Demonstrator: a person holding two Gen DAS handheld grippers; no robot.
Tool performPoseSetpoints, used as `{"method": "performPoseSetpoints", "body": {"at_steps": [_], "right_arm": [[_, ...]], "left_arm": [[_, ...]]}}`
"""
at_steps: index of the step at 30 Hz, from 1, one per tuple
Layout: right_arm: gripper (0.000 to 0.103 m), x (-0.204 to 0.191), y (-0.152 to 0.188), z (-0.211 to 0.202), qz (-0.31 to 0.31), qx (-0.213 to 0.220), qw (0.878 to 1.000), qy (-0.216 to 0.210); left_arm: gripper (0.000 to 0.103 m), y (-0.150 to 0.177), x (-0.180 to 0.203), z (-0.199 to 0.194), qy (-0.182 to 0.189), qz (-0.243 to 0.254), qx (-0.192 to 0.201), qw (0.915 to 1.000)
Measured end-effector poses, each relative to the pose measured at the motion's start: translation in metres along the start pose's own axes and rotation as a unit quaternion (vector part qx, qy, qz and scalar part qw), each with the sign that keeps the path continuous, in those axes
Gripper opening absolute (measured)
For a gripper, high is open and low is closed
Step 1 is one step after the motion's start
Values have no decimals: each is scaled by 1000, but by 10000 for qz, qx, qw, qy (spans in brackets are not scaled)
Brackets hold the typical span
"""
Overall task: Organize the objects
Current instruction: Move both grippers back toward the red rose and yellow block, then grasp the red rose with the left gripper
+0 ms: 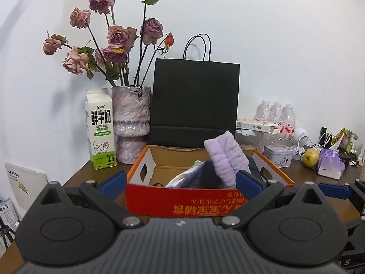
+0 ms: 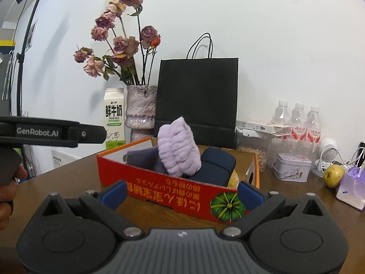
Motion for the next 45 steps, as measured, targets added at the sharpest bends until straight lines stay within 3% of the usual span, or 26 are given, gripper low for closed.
{"method": "performPoseSetpoints", "body": {"at_steps": [6, 19, 27, 33, 43, 45], "right_arm": [[103, -12, 12, -16, -70, -134, 9998, -88], [103, -28, 45, -49, -10, -587, 9982, -83], [103, -27, 54, -68, 55, -637, 9980, 20], [103, -26, 56, -81, 8, -544, 9983, 190], [103, -17, 58, -89, 211, -537, 9977, 342], [103, -18, 58, -87, 192, -569, 9976, 346]], "left_arm": [[103, 5, -6, -19, 3, -60, 24, 10000], [103, 47, -4, -59, 111, 32, -413, 9991], [103, 66, -12, -68, 1, -56, -674, 9977], [103, 79, -4, -73, 1, 183, -862, 9961], [103, 107, 15, -61, -21, 803, -1584, 9841], [97, 110, 15, -56, -31, 773, -1772, 9811]]}}
Point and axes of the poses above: each gripper's, at about its wrist camera, not at the fingertips, and z roughly the way its jaws point, x to its right, y to its underside, the point moved 5 cm from there along z, roughly the way its jaws point, and after that the axes turned 7 degrees about -y, right-handed, at the moved point
